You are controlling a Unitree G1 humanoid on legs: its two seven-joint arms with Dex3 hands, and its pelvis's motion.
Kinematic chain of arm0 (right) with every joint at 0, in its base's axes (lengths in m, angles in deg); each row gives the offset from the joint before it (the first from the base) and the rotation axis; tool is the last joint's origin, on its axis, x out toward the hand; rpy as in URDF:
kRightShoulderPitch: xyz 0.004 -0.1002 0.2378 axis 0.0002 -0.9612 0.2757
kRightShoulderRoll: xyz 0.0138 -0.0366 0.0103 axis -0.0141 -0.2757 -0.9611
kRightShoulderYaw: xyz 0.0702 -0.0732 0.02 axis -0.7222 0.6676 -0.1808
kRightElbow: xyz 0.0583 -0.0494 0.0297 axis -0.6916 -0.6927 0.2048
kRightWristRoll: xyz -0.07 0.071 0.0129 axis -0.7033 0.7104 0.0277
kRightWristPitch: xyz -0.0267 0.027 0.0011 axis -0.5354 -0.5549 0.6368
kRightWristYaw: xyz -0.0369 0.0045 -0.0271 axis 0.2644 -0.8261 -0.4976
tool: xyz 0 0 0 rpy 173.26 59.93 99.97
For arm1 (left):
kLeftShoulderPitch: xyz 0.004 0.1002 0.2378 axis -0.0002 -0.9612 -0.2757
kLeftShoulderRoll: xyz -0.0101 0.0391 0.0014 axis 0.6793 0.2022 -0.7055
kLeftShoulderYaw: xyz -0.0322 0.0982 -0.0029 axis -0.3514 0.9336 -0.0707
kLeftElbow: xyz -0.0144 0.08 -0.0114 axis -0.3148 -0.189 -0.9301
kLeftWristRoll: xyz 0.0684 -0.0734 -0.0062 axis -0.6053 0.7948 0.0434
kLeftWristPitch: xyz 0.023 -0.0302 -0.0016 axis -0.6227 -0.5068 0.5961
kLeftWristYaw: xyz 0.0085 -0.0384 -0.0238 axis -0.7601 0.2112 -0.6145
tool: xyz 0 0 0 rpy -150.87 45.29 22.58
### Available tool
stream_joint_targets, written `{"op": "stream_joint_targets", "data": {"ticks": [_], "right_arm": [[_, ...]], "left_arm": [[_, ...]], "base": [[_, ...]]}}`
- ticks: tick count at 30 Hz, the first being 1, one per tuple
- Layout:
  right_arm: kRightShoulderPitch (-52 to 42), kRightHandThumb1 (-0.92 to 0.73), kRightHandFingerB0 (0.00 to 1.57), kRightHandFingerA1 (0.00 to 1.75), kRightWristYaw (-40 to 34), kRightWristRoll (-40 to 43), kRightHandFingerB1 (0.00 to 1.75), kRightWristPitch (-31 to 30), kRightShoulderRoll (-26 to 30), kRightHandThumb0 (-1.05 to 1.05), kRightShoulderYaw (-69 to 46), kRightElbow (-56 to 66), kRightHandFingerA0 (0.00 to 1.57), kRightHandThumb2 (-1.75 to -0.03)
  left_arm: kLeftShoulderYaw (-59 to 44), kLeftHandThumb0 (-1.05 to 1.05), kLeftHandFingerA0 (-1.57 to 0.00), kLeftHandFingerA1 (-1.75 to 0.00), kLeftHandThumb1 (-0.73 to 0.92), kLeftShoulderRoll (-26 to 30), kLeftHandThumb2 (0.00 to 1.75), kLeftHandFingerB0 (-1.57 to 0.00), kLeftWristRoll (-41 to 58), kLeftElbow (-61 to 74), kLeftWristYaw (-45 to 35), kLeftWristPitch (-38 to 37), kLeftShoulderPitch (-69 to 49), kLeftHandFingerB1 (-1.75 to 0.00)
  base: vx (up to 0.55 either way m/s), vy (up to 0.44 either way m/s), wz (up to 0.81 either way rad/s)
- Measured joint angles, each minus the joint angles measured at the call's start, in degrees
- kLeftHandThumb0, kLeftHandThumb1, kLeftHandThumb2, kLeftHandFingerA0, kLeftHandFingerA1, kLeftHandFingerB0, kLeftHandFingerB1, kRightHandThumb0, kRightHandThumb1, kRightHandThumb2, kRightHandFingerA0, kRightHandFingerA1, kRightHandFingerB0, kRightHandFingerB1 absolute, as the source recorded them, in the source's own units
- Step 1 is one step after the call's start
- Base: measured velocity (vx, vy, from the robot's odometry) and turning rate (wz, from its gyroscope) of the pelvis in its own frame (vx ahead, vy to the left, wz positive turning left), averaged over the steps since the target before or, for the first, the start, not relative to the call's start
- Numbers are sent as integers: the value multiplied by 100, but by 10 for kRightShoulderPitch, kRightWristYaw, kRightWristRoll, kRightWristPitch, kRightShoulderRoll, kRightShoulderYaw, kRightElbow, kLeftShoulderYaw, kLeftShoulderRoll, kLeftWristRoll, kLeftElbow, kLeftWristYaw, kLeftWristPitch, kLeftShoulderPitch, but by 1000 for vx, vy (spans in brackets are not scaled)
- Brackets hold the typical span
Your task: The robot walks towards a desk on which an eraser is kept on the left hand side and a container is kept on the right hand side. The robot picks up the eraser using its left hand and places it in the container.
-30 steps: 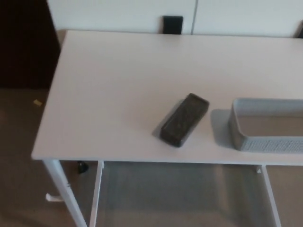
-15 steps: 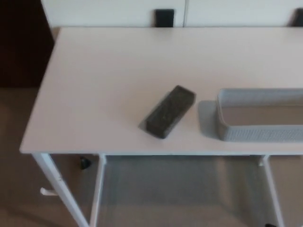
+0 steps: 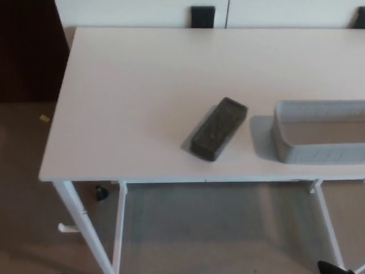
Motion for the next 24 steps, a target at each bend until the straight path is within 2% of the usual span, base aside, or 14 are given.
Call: {"op": "stream_joint_targets", "data": {"ticks": [1,2,3,24], "right_arm": [[0,-64,21,50,0,0,37,0,0,-37,1,0,41,-59],[0,-45,11,62,0,-1,51,0,0,-30,1,0,34,-93],[-1,-65,21,51,0,-1,38,0,0,-39,1,0,40,-60],[1,-64,21,52,1,-1,40,-1,-1,-38,5,4,40,-59]], "left_arm": [[0,-24,-42,-41,63,-1,59,-41,-1,-2,1,-2,1,-36],[0,-23,-41,-41,64,-1,59,-40,-2,-3,2,-3,0,-36],[1,-23,-42,-41,64,-2,59,-41,-4,-5,4,-7,-3,-36],[0,-26,-44,-40,65,-15,60,-43,-29,-16,30,-35,15,-35]], "base": [[0,0,0],[71,36,10],[71,0,8],[-6,-74,7]]}}
